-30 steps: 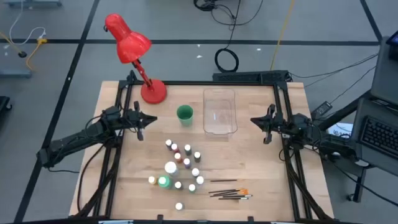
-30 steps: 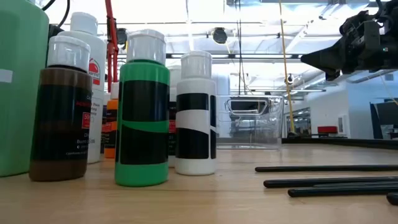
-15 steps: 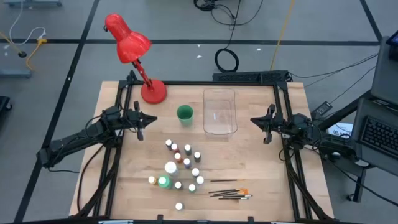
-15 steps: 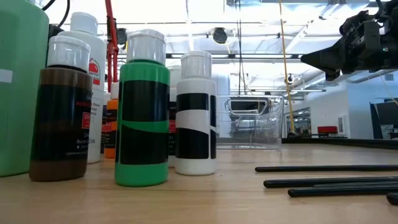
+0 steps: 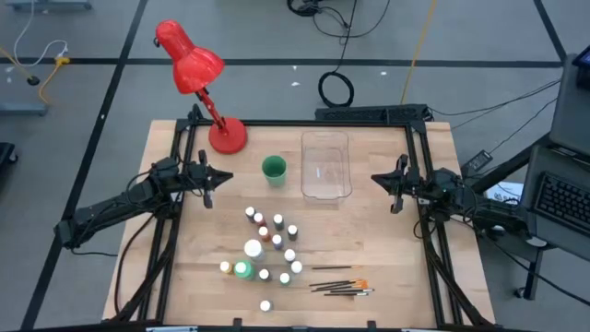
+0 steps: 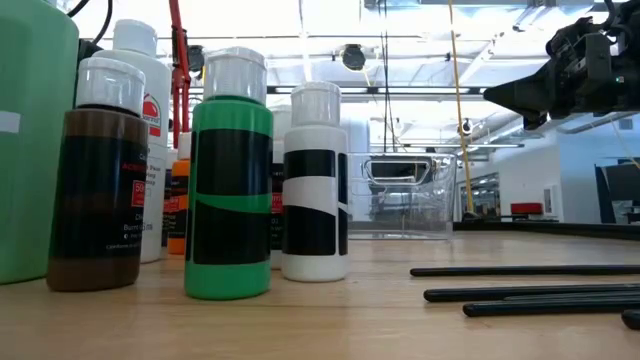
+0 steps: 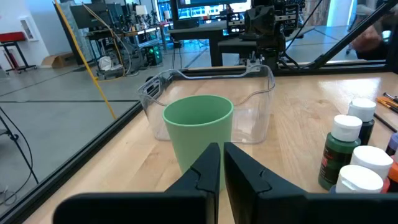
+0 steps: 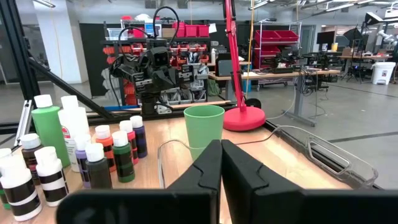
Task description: Pick & Place Paint Supplies
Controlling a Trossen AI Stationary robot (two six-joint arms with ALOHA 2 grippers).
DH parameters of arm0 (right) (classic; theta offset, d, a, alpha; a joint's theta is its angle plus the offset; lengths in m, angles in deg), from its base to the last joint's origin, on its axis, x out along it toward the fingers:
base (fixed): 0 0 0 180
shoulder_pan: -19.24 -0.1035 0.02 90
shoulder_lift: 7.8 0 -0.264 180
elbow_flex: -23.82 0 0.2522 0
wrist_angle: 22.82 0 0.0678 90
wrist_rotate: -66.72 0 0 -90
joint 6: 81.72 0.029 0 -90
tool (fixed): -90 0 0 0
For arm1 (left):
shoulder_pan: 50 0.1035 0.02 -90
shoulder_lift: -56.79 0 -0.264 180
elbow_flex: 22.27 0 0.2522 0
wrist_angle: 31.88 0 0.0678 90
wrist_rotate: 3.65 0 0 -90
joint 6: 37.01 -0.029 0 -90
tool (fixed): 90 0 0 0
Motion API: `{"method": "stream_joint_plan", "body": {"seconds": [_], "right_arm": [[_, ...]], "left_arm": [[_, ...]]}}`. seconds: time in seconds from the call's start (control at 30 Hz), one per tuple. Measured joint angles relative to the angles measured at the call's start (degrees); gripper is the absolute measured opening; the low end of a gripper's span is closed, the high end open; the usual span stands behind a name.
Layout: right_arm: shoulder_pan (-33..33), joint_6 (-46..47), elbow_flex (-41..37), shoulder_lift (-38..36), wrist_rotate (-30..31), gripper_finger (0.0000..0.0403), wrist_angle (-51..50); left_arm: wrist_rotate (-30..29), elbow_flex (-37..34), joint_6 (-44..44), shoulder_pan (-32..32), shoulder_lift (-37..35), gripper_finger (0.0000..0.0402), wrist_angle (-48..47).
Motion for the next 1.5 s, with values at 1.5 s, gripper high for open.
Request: {"method": "stream_joint_plan", "body": {"seconds": [1.5], "right_arm": [[0.0, 0.0, 0.0, 1.0, 0.0, 0.0006, 1.7]], "left_arm": [[0.0, 0.0, 0.0, 0.0, 0.0, 0.0026, 0.0]]}}
